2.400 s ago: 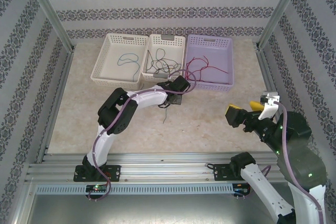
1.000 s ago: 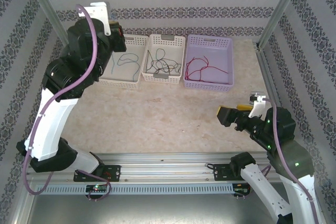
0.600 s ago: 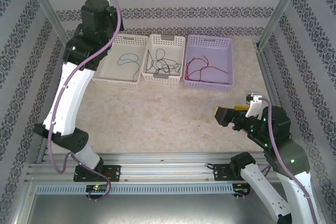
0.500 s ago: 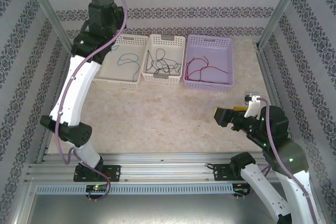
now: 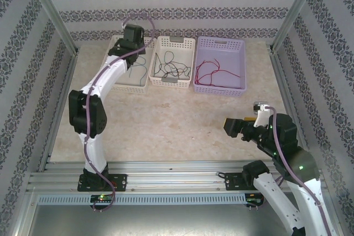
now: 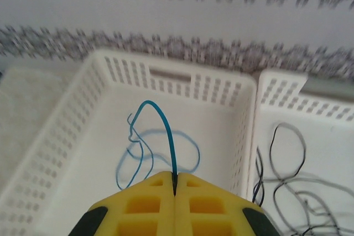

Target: Untangle the cables

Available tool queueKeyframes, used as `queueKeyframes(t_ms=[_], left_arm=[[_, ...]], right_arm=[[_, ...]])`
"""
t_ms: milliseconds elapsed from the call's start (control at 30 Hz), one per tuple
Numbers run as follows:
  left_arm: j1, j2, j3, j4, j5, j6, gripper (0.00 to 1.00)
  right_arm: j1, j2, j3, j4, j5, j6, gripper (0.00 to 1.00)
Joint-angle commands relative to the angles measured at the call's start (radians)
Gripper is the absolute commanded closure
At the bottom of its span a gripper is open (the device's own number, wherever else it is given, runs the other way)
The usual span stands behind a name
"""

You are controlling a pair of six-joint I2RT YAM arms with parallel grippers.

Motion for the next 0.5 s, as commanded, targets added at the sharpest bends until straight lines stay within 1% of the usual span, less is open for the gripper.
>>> queueKeyframes(t_ms=[0,67,233,267,333,400,467], left_arm=[[0.007,0.031,-0.072,0.111,0.035,-0.072,0.98],[0.007,0.048,-0.097,0.123,0.064,-0.092,0.95],[0.007,0.045,-0.15,0.134,0.126,-0.14,0.71],[0.007,0.038,-0.161,0.136,0.144,-0.141,0.61],[0.005,0.011,-0.171,0.123,0.169,-0.142,0.44],[0.004,-0.036,-0.192,0.108,0.181,-0.157,0.23],[0.004,-0.107,-0.232,0.109,0.19,-0.175,0.08]], right_arm=[[0.013,-0.013,-0.002,-0.014,0.015,-0.025,0.02],[0.015,-0.011,-0.004,-0.017,0.021,-0.027,0.02],[0.018,-0.006,-0.012,-0.007,0.026,-0.029,0.02],[0.018,-0.007,-0.012,-0.007,0.031,-0.03,0.02],[0.018,-0.007,-0.017,-0.002,0.039,-0.032,0.02],[0.02,-0.003,-0.024,0.006,0.042,-0.032,0.02],[0.02,0.006,-0.025,0.012,0.059,-0.029,0.02]])
